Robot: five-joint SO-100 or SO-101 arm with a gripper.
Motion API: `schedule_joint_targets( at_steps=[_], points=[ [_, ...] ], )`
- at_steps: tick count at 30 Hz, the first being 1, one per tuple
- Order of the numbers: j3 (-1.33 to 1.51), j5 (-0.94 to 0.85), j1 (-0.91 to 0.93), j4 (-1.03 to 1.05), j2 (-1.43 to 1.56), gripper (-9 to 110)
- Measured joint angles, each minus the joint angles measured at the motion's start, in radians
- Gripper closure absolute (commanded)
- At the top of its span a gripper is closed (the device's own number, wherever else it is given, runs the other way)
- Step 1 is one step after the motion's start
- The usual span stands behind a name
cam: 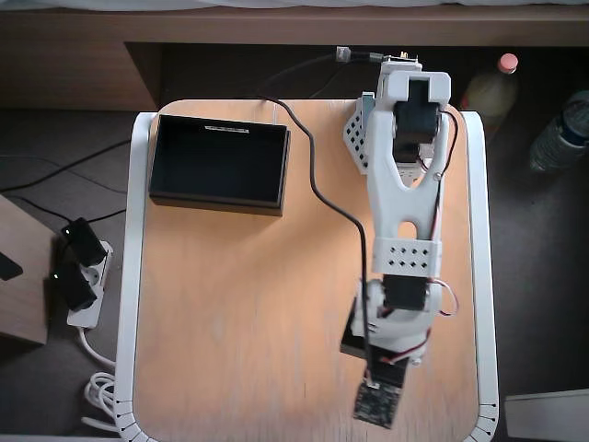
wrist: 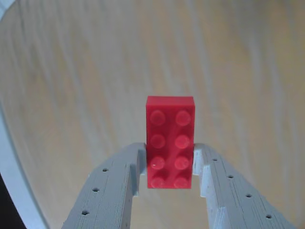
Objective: Grasp a lego block and put it in the bin.
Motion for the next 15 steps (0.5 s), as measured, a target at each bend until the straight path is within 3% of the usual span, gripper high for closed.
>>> schedule_joint_targets(
  at_steps=[15],
  points=[
    [0.000,0.055,0.440,0.126,0.207,101]
  ],
)
